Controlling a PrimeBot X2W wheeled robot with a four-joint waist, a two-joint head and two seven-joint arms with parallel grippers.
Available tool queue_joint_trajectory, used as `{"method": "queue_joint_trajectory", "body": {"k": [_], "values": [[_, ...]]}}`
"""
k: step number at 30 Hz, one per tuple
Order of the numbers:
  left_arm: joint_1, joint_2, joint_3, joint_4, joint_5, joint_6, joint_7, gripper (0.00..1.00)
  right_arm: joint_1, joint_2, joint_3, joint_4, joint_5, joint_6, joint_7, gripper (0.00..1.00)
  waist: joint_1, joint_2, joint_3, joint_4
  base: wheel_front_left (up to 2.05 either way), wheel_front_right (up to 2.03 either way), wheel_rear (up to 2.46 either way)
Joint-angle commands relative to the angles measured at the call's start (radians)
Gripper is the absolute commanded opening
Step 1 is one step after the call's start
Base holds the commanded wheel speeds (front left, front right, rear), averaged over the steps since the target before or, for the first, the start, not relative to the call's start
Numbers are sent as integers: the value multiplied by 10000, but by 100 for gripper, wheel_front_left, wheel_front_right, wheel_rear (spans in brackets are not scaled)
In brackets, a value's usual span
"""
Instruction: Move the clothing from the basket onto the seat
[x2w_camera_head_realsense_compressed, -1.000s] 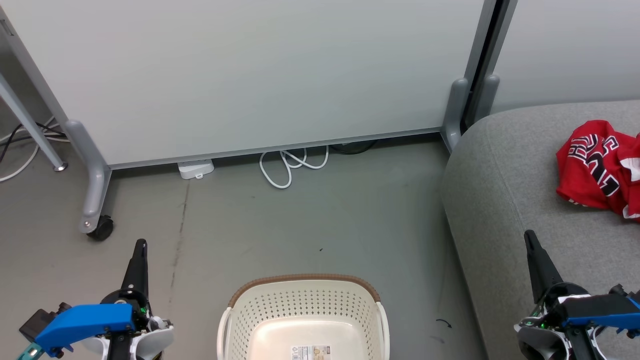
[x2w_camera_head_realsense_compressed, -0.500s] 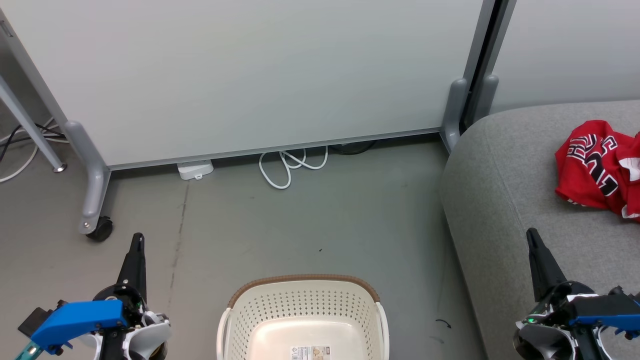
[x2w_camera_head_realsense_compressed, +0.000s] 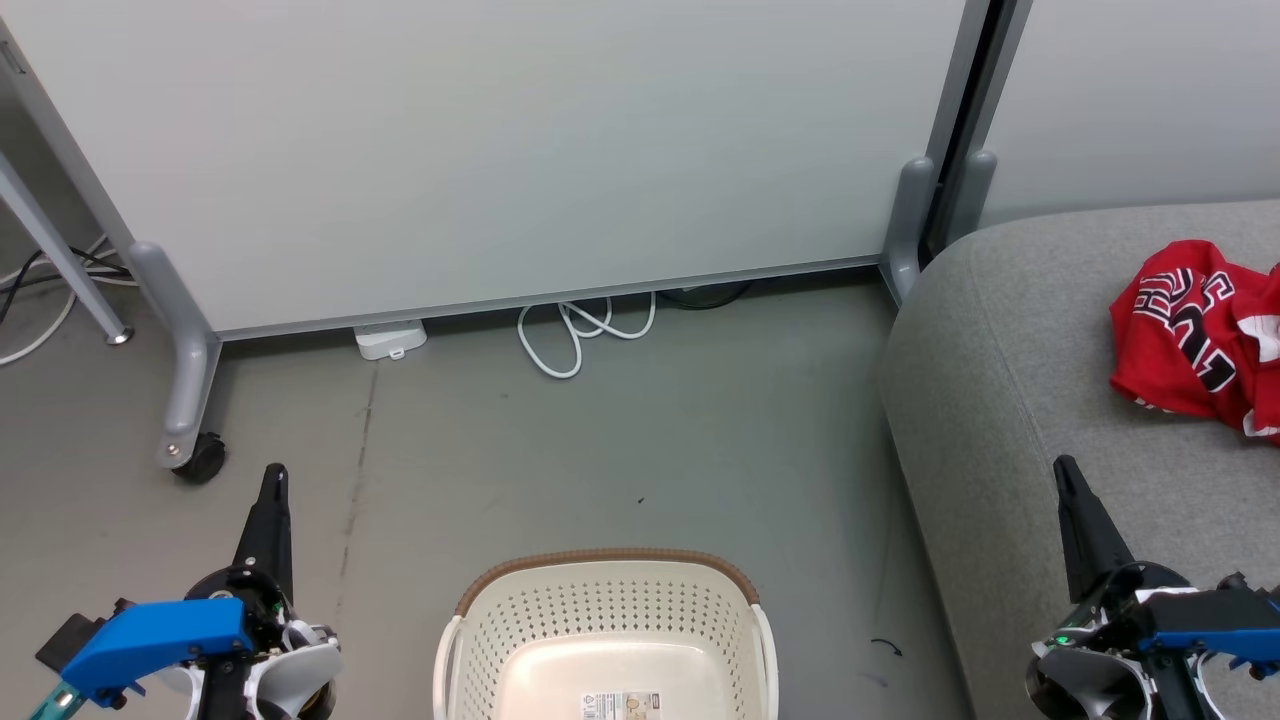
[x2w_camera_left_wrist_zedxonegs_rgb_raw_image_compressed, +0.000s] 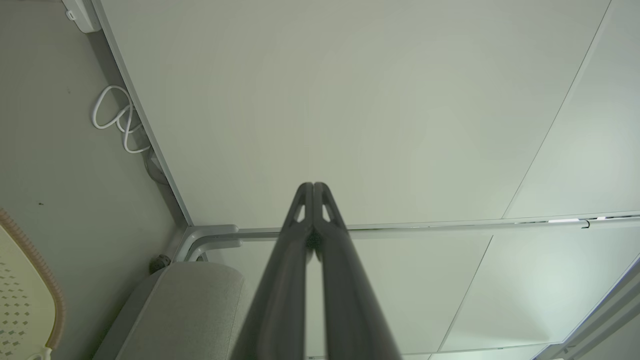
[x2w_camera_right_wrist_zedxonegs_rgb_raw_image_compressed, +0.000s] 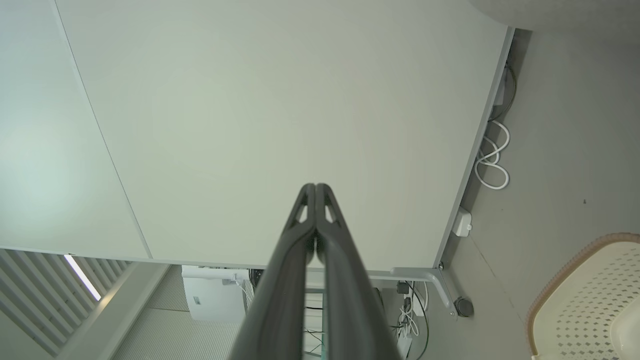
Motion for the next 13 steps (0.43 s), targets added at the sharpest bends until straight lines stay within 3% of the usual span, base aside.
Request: {"method": "queue_joint_trajectory", "body": {"k": [1,13], "values": [[-93,-13,26,-39,-25,-25,37,0,-135,-51,-17,-30,27,7,35,0,-1,0,0,1,0,0,0],[-93,-13,25,-39,-26,-25,36,0,-133,-51,-16,-31,27,7,35,0,-1,0,0,1,0,0,0]]}}
